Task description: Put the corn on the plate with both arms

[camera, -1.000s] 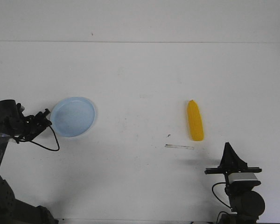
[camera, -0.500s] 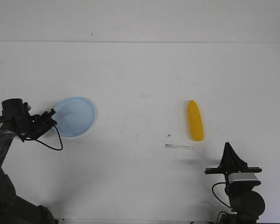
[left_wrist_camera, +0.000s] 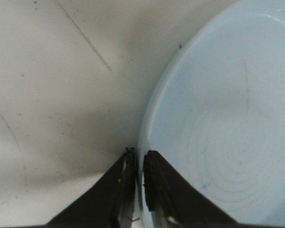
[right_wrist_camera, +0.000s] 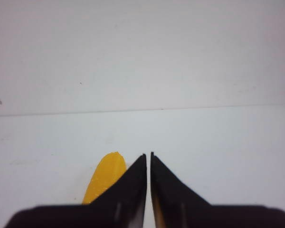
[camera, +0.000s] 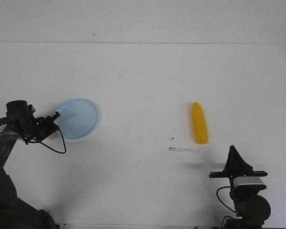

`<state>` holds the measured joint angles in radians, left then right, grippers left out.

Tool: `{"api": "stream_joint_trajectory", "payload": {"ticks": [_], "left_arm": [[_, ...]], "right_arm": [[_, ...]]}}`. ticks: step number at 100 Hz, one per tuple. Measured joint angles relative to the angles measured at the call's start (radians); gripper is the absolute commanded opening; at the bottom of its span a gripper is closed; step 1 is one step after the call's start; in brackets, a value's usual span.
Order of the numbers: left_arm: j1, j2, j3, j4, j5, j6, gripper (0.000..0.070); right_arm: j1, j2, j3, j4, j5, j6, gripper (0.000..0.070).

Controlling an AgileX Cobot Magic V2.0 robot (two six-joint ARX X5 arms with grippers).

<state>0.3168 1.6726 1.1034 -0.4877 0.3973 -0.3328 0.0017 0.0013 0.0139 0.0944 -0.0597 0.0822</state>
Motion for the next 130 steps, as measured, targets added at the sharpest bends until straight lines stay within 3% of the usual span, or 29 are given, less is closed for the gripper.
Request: {"api": "stream_joint_trajectory", "payload": {"ticks": [21,33,51,60,78,101,120,124,130], "left_arm": [[-0.007,-0.011,0.000,-0.002,0.003,-0.001,0.0001],[-0.027,-0.069,0.000,0.004,0.055,-0.018,0.0001],[-0.135,-0.140,0.000,0.055,0.095,-0.072,0.0001],[-0.226,-0.140,0.000,0.095,0.063,-0.111,0.0001],[-0.431,-0.123,0.000,0.201,-0.082,-0.211,0.0001],[-0.631,-0.058,0.000,0.267,-0.088,-0.294,0.0001],[-0.682,0.019,0.000,0.265,-0.092,-0.309,0.0004],[-0.684,0.026,0.000,0.260,-0.092,-0.310,0.0025],[-0.685,0.027,0.000,0.250,-0.093,-0.311,0.0116]], "right_arm": [[0.000,0.000,0.000,0.000,0.000,0.000,0.0013],[0.000,0.000,0.000,0.000,0.000,0.000,0.0013],[0.000,0.000,0.000,0.000,0.000,0.000,0.0013],[0.000,0.000,0.000,0.000,0.000,0.000,0.0013],[0.000,0.000,0.000,0.000,0.000,0.000,0.0013],[0.000,0.000,0.000,0.000,0.000,0.000,0.0013],[0.000,0.000,0.000,0.000,0.000,0.000,0.0013],[0.000,0.000,0.000,0.000,0.000,0.000,0.0013],[0.000,0.000,0.000,0.000,0.000,0.000,0.0013]]}}
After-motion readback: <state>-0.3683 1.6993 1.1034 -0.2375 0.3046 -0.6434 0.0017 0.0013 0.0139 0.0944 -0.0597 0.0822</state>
